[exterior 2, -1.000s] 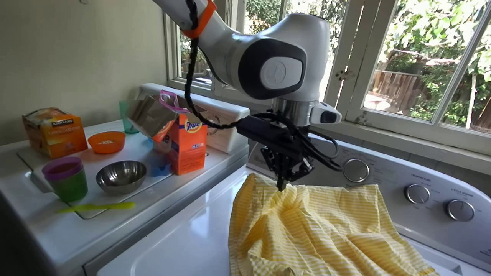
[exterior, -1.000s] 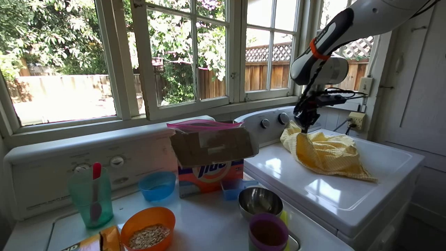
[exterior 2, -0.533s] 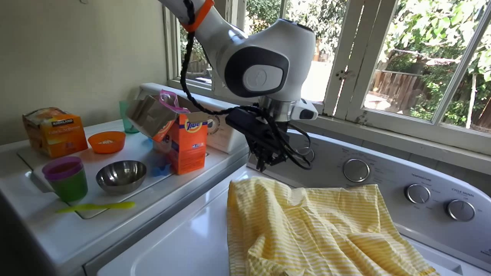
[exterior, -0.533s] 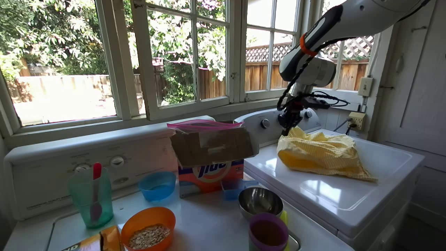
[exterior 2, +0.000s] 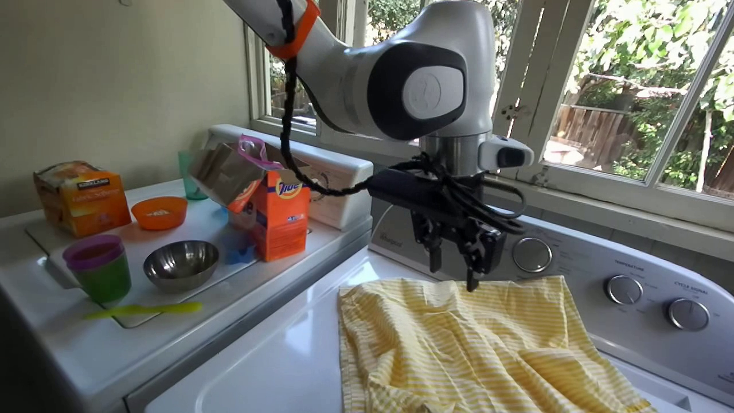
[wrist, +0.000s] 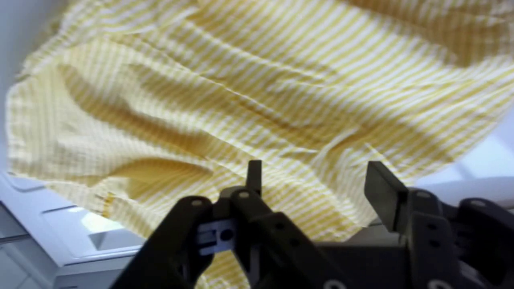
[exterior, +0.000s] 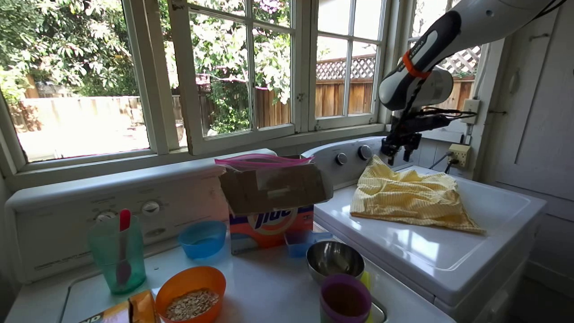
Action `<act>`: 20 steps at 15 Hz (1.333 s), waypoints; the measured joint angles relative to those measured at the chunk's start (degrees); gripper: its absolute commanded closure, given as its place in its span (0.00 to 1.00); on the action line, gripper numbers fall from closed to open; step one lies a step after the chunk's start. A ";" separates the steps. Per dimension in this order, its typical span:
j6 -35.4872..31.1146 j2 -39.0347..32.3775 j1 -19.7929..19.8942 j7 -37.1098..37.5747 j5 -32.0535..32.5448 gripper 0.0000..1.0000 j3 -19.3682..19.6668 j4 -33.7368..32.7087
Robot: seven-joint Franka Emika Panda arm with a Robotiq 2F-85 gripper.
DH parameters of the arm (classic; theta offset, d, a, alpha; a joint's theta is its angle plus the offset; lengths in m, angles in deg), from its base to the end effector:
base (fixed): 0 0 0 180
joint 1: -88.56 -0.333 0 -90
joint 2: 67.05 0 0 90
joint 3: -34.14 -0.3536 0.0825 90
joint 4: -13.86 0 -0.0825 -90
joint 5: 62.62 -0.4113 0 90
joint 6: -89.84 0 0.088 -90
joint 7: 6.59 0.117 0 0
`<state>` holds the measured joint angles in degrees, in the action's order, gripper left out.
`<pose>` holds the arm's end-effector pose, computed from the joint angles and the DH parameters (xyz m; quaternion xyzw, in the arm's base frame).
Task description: Turn the towel to the right
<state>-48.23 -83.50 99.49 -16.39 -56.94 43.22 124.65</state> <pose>0.6264 -0.2232 0.3695 0.9925 -0.0497 0.0771 0.0810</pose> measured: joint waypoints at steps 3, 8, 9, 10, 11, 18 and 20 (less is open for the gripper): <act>-2.25 -2.60 -0.01 8.31 7.15 0.00 4.02 -0.75; -3.64 -10.21 -1.09 23.33 15.11 0.25 10.27 -5.56; -3.65 -11.68 -1.57 26.39 16.04 0.27 11.42 -6.92; -3.67 -13.15 -2.06 29.31 16.62 0.34 12.48 -8.36; -3.71 -14.63 -2.50 32.19 16.88 0.42 13.46 -9.81; -5.66 -24.87 -4.60 50.26 16.91 0.71 19.21 -19.55; -5.72 -26.26 -4.61 51.61 16.90 0.73 19.62 -20.85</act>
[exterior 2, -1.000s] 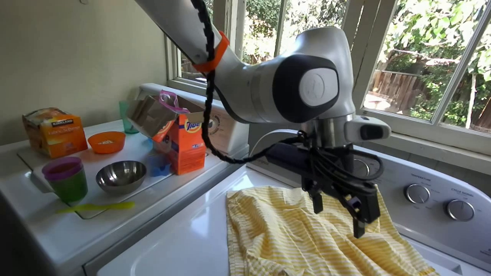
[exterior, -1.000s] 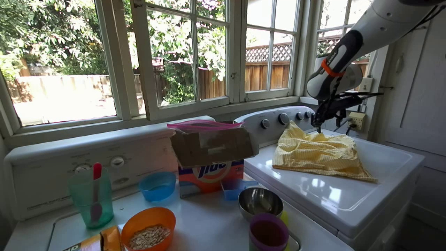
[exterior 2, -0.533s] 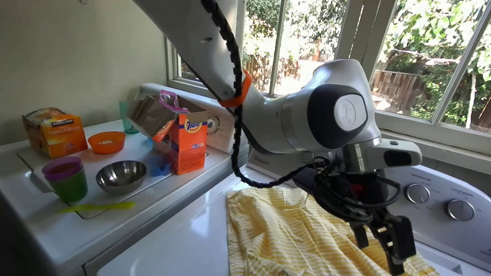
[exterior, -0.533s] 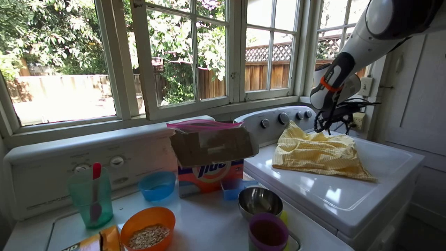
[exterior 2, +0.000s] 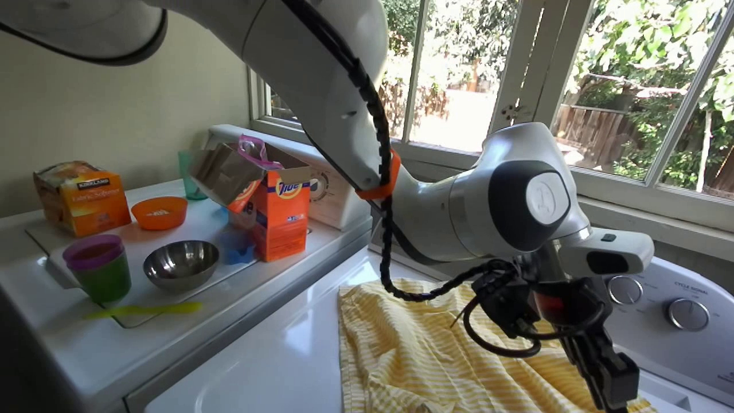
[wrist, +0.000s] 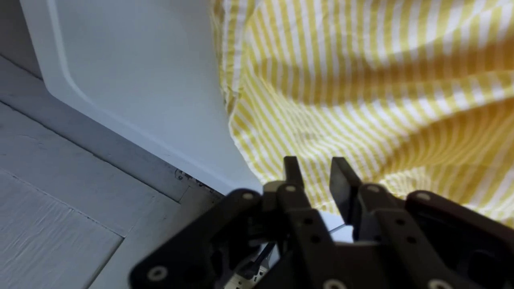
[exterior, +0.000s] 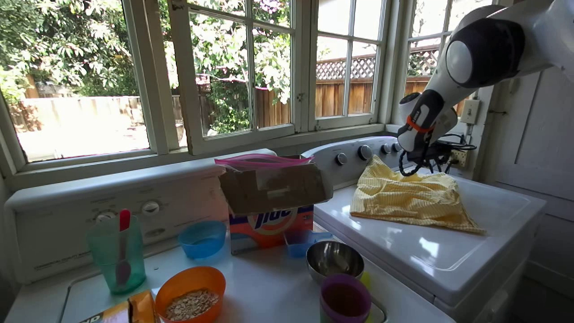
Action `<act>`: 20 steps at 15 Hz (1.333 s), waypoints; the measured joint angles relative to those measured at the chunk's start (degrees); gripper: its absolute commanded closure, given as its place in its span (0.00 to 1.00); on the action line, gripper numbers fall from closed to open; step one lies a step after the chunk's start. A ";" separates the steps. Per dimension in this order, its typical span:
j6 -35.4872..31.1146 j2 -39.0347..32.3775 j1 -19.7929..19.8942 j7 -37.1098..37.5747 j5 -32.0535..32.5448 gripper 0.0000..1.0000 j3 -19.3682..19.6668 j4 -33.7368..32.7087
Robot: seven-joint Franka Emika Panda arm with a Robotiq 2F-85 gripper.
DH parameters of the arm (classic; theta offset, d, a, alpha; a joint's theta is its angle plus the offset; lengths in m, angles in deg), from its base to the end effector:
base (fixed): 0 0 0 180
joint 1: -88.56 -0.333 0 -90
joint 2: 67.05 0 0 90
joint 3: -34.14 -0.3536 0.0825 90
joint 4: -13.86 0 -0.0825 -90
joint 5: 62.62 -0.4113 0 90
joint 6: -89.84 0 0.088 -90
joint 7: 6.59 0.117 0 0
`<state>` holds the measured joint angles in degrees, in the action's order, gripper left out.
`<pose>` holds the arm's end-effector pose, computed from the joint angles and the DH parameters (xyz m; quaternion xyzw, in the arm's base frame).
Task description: Turn the towel to the right
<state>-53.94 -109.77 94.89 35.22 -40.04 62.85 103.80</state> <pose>0.6720 -0.3833 0.2740 0.8593 -0.4061 0.1355 0.2799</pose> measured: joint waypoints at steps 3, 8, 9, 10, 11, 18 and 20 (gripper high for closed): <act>-0.01 -0.38 -0.01 0.36 0.00 0.94 0.10 -0.57; -1.36 -1.30 2.00 -1.35 -2.98 1.00 -2.16 -3.20; -2.08 -1.88 3.16 -2.40 -4.50 1.00 -3.11 -4.44; -3.13 -2.72 4.23 -3.18 -5.71 1.00 -3.71 -5.67; -3.76 -3.74 5.24 -3.95 -6.94 1.00 -4.11 -6.88; -5.24 -9.73 9.45 -7.81 -14.89 1.00 -6.16 -12.49; -5.86 -11.28 9.97 -7.75 -17.20 1.00 -6.18 -14.07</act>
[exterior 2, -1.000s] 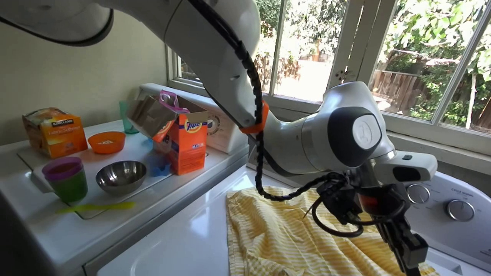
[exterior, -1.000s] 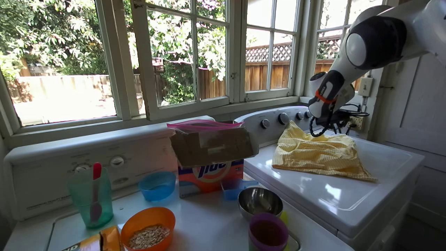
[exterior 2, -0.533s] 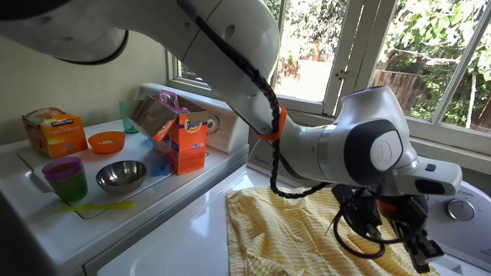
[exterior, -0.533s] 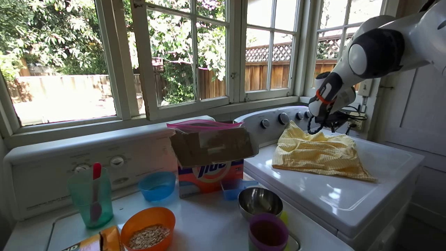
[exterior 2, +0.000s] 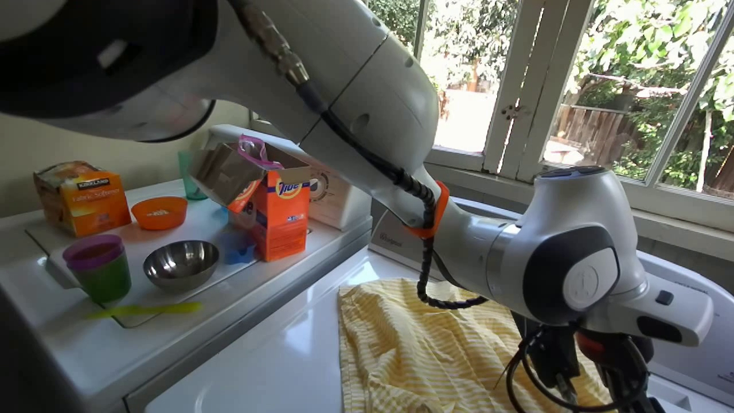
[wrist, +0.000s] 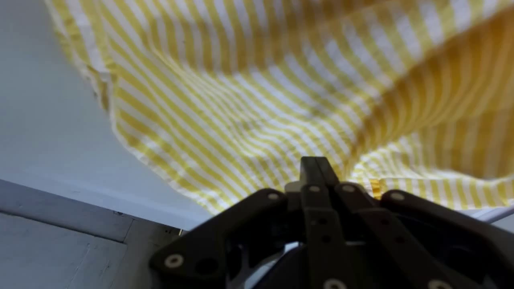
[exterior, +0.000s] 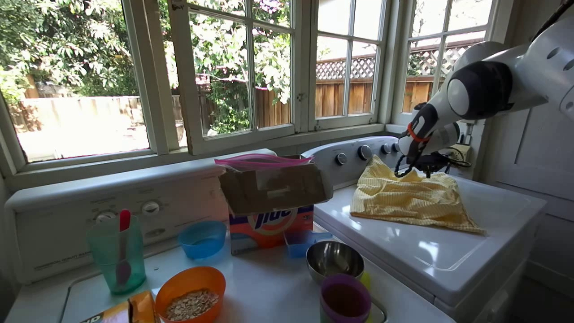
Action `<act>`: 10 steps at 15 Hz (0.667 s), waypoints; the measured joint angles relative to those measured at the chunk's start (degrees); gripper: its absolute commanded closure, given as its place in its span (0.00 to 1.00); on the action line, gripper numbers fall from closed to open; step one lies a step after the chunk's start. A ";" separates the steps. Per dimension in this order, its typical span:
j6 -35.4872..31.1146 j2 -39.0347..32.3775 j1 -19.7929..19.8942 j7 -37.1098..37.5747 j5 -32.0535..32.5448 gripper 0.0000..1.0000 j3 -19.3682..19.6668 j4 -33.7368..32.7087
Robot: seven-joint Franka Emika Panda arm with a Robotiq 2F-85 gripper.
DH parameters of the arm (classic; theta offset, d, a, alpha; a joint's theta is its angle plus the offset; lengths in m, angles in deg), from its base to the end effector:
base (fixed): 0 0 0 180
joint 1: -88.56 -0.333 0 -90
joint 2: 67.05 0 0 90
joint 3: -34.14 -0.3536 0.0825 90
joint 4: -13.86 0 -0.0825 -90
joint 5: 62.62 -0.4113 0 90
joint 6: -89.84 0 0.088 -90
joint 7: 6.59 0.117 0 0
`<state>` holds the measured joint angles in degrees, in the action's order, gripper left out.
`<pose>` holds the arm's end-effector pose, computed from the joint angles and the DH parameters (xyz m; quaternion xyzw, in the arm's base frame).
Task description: Turn the towel to the right
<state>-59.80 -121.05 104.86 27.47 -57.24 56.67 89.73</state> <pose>0.7029 -0.4428 0.2298 0.8512 -0.4563 0.1888 0.1779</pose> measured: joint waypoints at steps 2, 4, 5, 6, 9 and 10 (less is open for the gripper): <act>-1.46 -1.72 0.60 0.00 -1.33 1.00 0.01 -1.52; -2.13 -3.39 1.07 0.07 -2.39 1.00 0.04 -3.02; -2.14 -4.17 1.19 0.16 -2.70 1.00 0.18 -3.76; -2.14 -4.88 1.26 0.27 -2.90 1.00 0.32 -4.32; -0.10 -5.73 0.86 0.54 -2.58 1.00 1.51 -5.56; 1.41 -5.73 0.56 0.58 -2.40 1.00 2.14 -5.73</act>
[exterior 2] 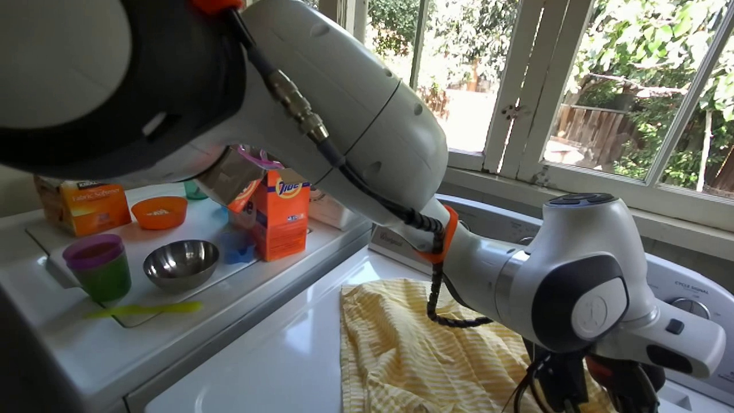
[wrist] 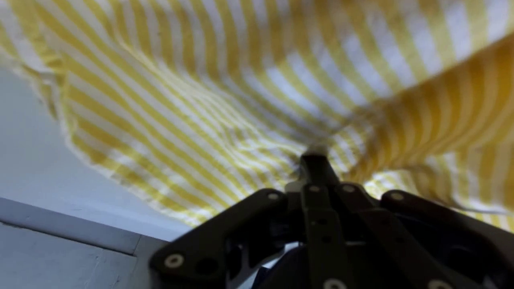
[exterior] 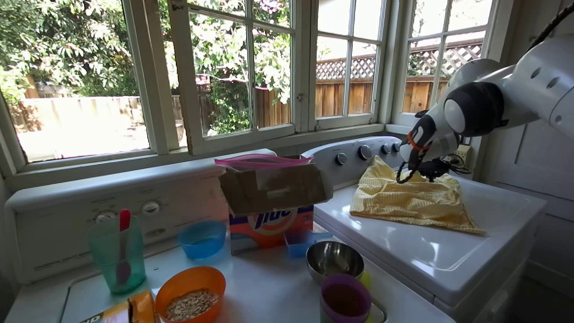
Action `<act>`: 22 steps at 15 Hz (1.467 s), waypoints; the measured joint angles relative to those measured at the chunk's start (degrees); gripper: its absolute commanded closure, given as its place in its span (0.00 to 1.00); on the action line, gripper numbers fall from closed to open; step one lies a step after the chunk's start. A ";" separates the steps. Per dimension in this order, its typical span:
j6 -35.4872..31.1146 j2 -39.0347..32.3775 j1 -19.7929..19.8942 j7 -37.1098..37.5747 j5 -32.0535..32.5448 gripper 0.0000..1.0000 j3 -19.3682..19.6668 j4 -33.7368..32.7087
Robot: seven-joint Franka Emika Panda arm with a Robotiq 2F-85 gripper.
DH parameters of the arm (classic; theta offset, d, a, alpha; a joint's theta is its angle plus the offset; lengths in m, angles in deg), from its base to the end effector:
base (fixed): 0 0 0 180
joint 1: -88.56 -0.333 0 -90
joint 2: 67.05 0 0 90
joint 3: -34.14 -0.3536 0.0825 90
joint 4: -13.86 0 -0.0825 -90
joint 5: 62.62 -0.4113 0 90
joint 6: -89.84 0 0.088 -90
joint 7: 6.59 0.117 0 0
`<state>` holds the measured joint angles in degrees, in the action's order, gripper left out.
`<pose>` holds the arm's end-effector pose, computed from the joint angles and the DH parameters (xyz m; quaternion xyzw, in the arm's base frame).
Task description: Turn the towel to the right
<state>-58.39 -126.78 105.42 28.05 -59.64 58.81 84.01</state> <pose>0.7055 -0.4635 0.2012 0.8424 -0.4703 0.1818 0.1901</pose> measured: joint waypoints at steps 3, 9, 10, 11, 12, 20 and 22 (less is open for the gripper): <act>5.34 0.00 -1.17 0.50 0.71 1.00 2.78 -0.11; 12.77 0.10 -1.61 4.07 0.70 1.00 6.14 0.39; 13.64 0.18 -1.56 4.72 0.64 1.00 6.55 0.62; 14.39 0.31 -1.44 5.34 0.55 1.00 6.86 0.89; 15.05 0.45 -1.28 5.87 0.34 1.00 7.01 1.13; 15.90 4.52 -0.63 14.35 -3.02 1.00 7.23 7.52; 15.90 5.82 -0.67 17.15 -3.64 1.00 7.31 9.61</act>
<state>-42.49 -120.96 104.76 45.20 -63.28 66.12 93.62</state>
